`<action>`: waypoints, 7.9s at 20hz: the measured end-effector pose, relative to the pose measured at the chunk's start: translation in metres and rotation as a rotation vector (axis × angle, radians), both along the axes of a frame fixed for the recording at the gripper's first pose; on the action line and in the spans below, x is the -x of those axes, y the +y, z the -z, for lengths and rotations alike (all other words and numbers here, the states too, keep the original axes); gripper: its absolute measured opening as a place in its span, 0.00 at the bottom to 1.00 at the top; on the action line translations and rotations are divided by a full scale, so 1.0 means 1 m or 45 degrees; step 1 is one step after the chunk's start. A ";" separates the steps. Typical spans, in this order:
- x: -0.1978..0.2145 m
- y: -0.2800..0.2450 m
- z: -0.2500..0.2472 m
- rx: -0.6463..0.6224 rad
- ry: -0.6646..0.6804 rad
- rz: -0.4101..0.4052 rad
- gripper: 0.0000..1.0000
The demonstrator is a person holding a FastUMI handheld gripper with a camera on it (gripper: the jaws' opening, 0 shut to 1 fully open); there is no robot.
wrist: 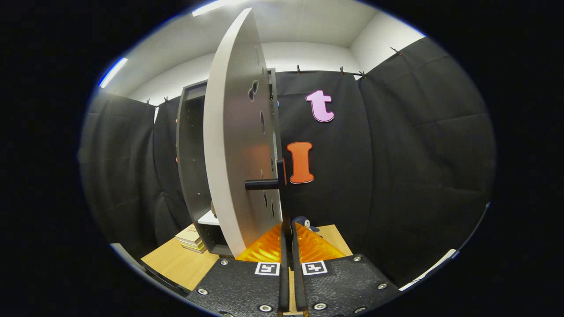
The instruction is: Open the shoe cabinet door, grab the shoes and put them into the shoe cabinet, then close the shoe cabinet door.
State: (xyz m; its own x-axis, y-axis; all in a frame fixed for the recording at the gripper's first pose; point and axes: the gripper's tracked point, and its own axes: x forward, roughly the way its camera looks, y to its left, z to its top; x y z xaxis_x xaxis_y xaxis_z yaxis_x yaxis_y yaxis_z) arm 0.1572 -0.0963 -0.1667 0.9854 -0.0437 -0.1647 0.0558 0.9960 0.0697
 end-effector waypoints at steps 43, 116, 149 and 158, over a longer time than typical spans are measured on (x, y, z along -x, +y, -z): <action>-0.047 0.234 0.253 -0.084 0.168 -0.062 0.76; -0.286 0.201 0.163 0.266 0.374 -0.080 0.08; -0.437 0.184 0.183 0.450 0.592 -0.224 0.56; -0.362 0.187 0.117 0.385 0.450 -0.117 0.95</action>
State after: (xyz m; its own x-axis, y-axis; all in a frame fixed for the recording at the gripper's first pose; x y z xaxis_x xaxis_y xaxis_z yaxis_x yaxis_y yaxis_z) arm 0.5192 0.0908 -0.2835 0.8732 -0.0565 -0.4841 -0.0658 0.9705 -0.2319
